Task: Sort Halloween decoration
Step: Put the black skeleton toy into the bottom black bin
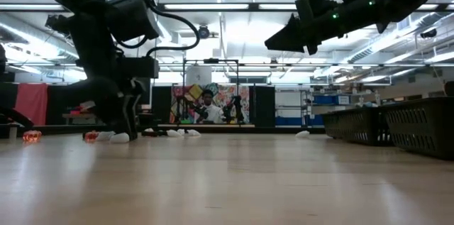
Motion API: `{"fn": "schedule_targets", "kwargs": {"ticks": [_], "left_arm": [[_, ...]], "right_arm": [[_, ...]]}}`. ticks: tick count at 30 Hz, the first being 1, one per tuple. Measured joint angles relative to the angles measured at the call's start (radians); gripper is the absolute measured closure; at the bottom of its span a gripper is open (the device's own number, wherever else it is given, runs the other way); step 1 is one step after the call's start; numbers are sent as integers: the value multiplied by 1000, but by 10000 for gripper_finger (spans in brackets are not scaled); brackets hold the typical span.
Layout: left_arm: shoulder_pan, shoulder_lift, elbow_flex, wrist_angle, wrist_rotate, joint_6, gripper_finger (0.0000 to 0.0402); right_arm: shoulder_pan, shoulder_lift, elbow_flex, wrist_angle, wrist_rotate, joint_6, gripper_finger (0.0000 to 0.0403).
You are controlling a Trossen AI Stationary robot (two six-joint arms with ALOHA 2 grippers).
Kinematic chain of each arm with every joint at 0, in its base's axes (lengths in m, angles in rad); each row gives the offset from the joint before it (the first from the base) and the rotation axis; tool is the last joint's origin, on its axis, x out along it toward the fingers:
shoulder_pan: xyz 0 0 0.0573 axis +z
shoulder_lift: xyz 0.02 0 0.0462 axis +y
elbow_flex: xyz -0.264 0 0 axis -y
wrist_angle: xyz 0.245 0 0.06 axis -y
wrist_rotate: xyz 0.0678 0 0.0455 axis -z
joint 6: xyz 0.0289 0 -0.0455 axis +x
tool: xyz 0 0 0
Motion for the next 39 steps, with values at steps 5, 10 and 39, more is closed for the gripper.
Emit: {"fn": "schedule_targets", "kwargs": {"ticks": [5,10,39], "left_arm": [[-14,2,-1,8,-9,7,374],[-19,2,28,0,-12,17,393],[-22,526,541,976,431,121,384]], "right_arm": [[0,0,0,-1,0,-2,284],[0,0,0,-1,0,-2,284],[-17,-457,1,61,195,-235,284]]}}
